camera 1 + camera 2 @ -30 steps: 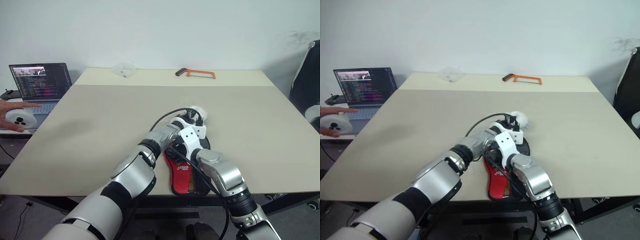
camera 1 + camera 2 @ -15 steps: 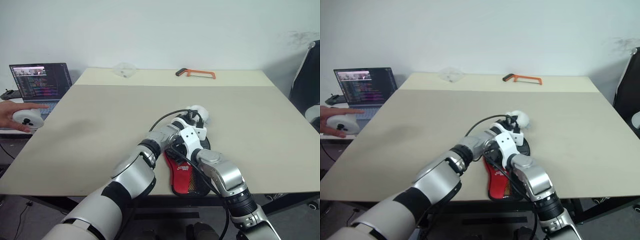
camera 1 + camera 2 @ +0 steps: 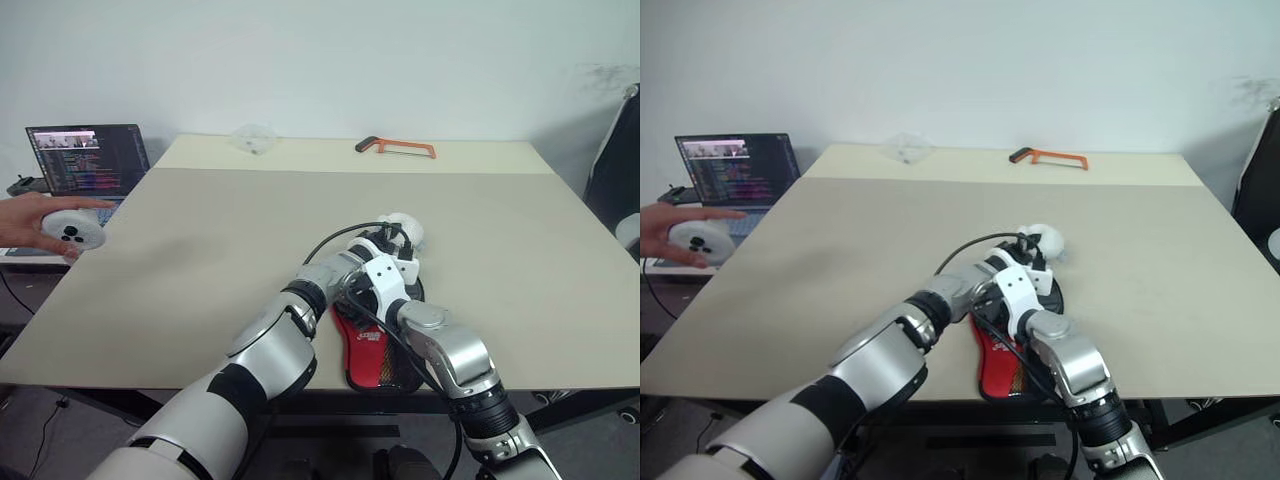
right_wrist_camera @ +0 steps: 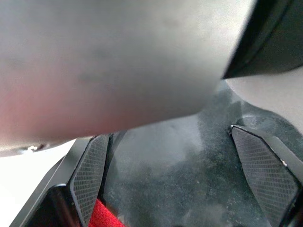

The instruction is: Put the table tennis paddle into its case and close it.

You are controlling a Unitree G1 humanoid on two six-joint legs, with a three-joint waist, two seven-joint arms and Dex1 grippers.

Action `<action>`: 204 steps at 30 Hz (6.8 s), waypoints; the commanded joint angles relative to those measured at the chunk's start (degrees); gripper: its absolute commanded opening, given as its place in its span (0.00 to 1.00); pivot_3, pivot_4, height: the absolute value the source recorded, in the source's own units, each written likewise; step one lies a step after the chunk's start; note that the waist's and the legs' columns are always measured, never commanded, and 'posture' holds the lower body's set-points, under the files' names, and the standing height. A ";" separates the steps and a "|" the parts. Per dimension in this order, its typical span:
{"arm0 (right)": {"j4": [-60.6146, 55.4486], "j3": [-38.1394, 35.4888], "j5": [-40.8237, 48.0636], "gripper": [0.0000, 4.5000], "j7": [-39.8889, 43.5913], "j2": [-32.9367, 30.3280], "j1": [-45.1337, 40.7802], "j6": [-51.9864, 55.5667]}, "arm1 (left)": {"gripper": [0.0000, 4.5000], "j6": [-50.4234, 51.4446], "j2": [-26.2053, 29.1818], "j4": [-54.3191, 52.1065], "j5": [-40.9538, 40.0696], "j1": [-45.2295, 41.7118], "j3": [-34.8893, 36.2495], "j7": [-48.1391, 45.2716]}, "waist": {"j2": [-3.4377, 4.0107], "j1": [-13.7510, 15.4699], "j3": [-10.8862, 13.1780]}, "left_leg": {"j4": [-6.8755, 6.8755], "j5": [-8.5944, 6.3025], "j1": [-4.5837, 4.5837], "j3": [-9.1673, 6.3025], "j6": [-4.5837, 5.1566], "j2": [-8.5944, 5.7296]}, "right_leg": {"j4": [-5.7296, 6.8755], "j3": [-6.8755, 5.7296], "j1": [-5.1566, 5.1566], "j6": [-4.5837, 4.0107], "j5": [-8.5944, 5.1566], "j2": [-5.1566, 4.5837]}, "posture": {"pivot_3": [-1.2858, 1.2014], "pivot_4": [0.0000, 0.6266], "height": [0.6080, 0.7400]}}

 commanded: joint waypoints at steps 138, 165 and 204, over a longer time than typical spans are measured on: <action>82.36 -26.27 -1.35 0.00 -10.24 -4.43 -45.44 -46.68 | 1.00 46.51 8.48 -64.29 -52.00 41.93 18.67 -56.85 | 0.28 -1.11 0.07 | -0.08 0.01 -0.06 0.01 0.03 0.13 | -0.05 0.28 -0.04 -0.46 0.25 0.00 | 0.52 0.24 1.00; 82.21 -25.41 -4.25 0.00 -10.60 -9.92 -44.55 -46.59 | 1.00 33.17 11.52 -53.41 -47.49 36.95 20.63 -49.83 | 0.43 -1.20 -0.01 | -0.11 0.04 0.84 0.09 0.12 0.18 | -0.16 0.27 0.90 -0.23 0.03 0.06 | 0.52 0.24 1.00; 31.05 -11.33 -4.40 0.00 25.18 -35.72 -15.54 -19.44 | 1.00 32.88 6.80 -41.55 -44.77 33.68 19.14 -49.77 | 1.22 0.72 -0.48 | -0.17 -0.11 0.66 -0.11 0.51 0.00 | -1.07 0.06 1.24 0.33 0.03 0.02 | 0.52 0.24 1.00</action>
